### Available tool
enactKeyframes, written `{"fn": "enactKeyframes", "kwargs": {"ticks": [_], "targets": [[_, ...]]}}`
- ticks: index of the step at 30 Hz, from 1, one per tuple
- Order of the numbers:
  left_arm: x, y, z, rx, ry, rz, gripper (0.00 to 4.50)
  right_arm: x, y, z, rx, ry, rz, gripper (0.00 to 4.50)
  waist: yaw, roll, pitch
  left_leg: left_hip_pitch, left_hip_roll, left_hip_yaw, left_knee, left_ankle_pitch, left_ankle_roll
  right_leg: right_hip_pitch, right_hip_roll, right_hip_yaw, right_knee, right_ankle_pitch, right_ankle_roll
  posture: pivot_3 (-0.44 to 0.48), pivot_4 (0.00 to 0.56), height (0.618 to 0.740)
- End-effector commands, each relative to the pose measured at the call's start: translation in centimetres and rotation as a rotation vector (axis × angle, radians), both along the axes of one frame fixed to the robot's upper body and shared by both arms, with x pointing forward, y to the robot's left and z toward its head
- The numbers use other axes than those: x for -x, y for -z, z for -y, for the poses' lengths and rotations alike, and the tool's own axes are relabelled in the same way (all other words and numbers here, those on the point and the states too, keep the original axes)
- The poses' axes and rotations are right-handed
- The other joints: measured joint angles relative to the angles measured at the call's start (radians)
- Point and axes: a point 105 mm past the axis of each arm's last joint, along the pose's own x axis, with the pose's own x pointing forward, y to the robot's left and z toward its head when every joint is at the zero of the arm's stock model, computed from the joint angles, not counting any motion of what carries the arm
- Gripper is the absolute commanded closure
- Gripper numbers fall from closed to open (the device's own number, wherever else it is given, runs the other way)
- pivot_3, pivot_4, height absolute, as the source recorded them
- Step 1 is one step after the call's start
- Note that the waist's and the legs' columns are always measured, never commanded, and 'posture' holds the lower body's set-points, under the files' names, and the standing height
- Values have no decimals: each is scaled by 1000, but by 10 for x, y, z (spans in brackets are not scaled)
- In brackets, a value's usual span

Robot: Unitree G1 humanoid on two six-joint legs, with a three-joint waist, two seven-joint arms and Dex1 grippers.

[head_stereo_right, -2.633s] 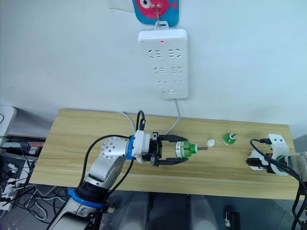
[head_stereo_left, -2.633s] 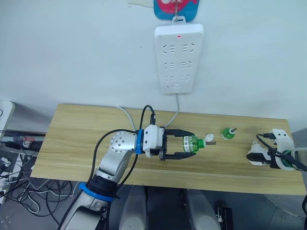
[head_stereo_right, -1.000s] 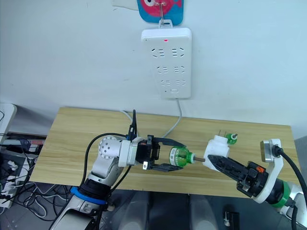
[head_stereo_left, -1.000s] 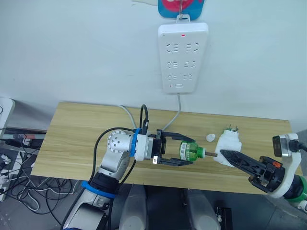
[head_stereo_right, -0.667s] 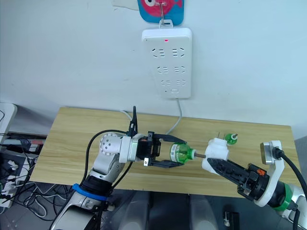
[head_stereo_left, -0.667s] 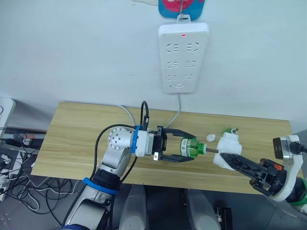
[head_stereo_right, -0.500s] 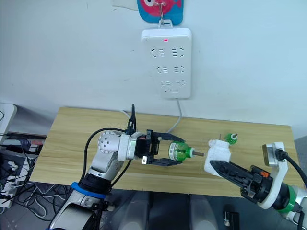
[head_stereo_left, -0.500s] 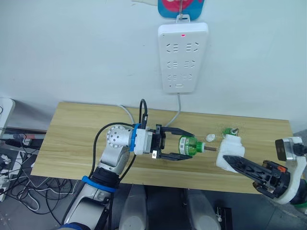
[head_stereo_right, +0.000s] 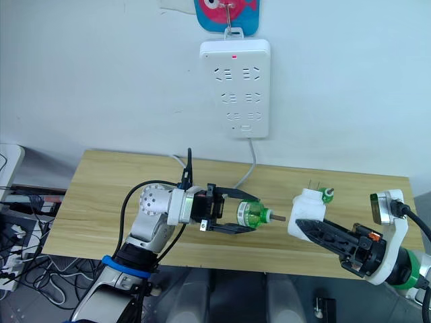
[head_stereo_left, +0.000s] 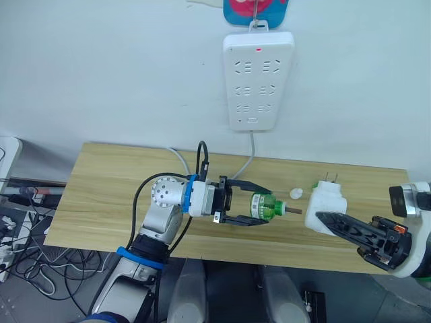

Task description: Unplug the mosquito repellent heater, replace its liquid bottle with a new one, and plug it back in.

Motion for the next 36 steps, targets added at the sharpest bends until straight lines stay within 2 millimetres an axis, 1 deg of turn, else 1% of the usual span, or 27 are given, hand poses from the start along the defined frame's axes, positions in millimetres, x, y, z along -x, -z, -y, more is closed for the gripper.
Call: {"fn": "enactKeyframes", "kwargs": {"ticks": [1, 13, 22, 30, 35, 36], "targets": [[5, -1, 6, 9, 24, 17, 2237, 4, -5, -5, -27, -36, 6, 1518, 0, 0, 0, 0, 0, 0, 0, 0, 0, 0, 0, 0, 0, 0, 0, 86, 411, 740], [0, 1, 12, -1, 30, 17, 2237, 7, -2, -10, -20, -60, -9, 1518, -1, 0, 0, 0, 0, 0, 0, 0, 0, 0, 0, 0, 0, 0, -1, 77, 413, 740], [2, -2, 17, 3, 48, 30, 2237, -2, 0, -11, -9, -39, -14, 1518, -2, 0, 0, 0, 0, 0, 0, 0, 0, 0, 0, 0, 1, 2, -4, 84, 412, 740], [6, 2, 19, -19, 67, 35, 2237, 0, 1, -16, -5, -76, -23, 1518, -4, 0, 0, 0, 0, 0, 1, 0, 0, 0, 0, 0, 1, 2, -4, 83, 413, 740], [6, 3, 17, -29, 77, 36, 2237, -2, 1, -13, 2, -79, -23, 1518, -3, 0, 0, 0, 0, 0, 1, 0, 0, 0, 0, 0, 1, 2, -4, 83, 413, 740], [6, 3, 16, -32, 79, 36, 2237, -3, 0, -12, 4, -82, -22, 1518, -3, 0, 0, 0, 0, 0, 1, 0, 0, 0, 0, 0, 1, 2, -4, 84, 406, 740]]}}
